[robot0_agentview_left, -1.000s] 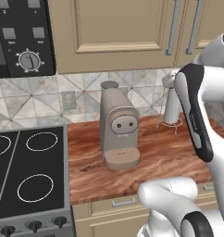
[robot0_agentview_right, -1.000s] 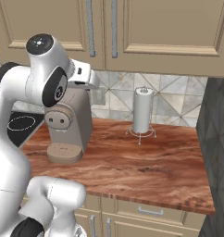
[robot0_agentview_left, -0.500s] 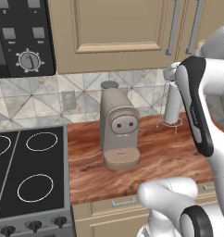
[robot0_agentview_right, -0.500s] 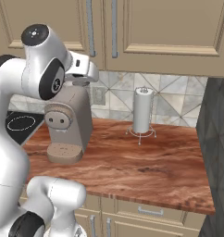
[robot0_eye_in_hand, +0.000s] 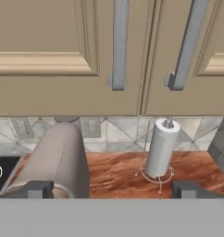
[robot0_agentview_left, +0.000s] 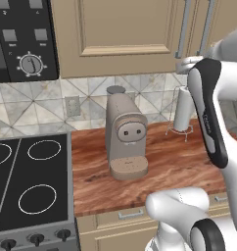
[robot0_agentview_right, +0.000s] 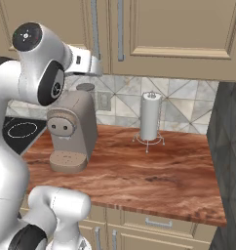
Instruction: Open the cabinet, pick the kettle from the cabinet, and place it in the sink.
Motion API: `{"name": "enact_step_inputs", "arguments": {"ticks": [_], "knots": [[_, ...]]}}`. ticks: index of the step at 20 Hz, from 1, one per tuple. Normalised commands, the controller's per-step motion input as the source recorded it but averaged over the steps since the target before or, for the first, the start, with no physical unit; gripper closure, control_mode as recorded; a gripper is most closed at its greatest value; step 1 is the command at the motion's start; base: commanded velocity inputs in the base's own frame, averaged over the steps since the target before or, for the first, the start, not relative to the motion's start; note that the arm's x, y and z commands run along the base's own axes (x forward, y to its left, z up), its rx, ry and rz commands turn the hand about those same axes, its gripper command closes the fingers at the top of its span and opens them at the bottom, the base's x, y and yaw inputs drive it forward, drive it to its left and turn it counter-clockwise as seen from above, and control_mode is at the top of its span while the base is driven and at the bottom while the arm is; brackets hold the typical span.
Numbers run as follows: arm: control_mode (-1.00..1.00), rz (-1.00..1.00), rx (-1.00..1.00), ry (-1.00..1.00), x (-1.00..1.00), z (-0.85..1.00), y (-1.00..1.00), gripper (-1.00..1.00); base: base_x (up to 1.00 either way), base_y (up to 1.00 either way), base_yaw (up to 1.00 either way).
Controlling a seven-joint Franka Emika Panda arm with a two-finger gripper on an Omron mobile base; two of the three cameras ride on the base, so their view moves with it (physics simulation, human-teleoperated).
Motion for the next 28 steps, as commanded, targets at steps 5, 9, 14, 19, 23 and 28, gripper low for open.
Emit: {"name": "enact_step_inputs", "arguments": {"ticks": [5,9,14,19,23,28], "knots": [[-1.0,-0.01,0.0,-0.31,0.1,0.09,0.0,-1.0,0.0,0.0,0.0],[-1.0,-0.09,0.0,-0.04,0.18,0.17,0.0,-1.0,0.0,0.0,0.0],[-1.0,-0.04,0.0,0.04,0.28,0.28,0.01,-1.0,0.0,0.0,0.0],[-1.0,0.0,0.0,0.07,0.28,0.35,-0.02,-1.0,0.0,0.0,0.0],[-1.0,0.05,0.01,0.06,0.23,0.25,-0.05,-1.0,0.0,0.0,0.0],[-1.0,0.1,0.04,0.03,0.23,0.14,-0.02,-1.0,0.0,0.0,0.0]]}}
